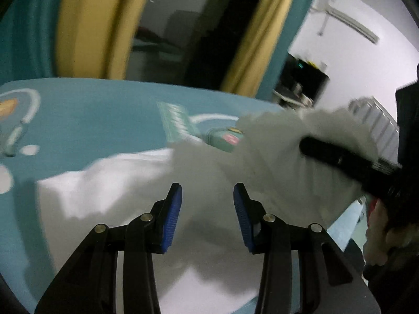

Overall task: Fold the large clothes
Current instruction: 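Lay the folded end down with the right tool and open it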

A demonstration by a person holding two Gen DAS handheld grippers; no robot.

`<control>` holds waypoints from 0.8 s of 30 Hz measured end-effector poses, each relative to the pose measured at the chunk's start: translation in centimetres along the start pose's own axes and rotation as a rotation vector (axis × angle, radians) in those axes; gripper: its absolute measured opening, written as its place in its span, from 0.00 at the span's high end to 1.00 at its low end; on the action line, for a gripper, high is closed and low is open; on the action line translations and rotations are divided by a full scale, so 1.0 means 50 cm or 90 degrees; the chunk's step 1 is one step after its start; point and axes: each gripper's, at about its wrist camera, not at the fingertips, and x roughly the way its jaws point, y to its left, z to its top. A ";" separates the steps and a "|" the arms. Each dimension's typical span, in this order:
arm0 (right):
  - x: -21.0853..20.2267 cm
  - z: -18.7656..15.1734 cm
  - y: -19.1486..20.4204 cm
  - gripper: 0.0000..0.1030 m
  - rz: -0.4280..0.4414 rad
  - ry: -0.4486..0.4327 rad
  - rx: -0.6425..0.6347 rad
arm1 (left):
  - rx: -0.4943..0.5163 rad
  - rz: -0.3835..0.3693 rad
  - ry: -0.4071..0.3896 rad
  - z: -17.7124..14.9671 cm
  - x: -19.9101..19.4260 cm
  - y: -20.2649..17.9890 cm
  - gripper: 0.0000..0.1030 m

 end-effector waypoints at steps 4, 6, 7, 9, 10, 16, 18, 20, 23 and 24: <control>0.048 0.005 0.064 0.84 0.028 0.036 -0.030 | -0.008 0.033 -0.013 0.006 -0.038 0.055 0.58; 0.076 0.000 0.095 0.84 0.040 0.062 -0.046 | -0.008 0.054 -0.015 0.008 -0.054 0.082 0.58; 0.091 -0.003 0.109 0.83 0.047 0.076 -0.054 | -0.012 0.065 -0.019 0.009 -0.064 0.095 0.58; 0.117 -0.012 0.138 0.80 0.064 0.110 -0.074 | -0.021 0.075 -0.026 0.004 -0.088 0.116 0.58; 0.134 -0.020 0.156 0.80 0.069 0.136 -0.093 | -0.027 0.081 -0.028 0.003 -0.096 0.130 0.58; 0.185 -0.052 0.240 0.66 0.156 0.208 -0.152 | -0.053 0.126 -0.035 -0.008 -0.143 0.200 0.58; 0.189 -0.057 0.269 0.54 0.200 0.218 -0.175 | -0.061 0.146 -0.039 -0.008 -0.158 0.221 0.58; 0.183 -0.063 0.297 0.46 0.245 0.218 -0.199 | -0.068 0.165 -0.044 -0.008 -0.176 0.241 0.58; 0.158 -0.066 0.322 0.39 0.305 0.201 -0.231 | -0.075 0.188 -0.056 -0.001 -0.198 0.259 0.58; 0.148 -0.067 0.327 0.36 0.313 0.193 -0.241 | -0.077 0.194 -0.060 0.000 -0.205 0.259 0.57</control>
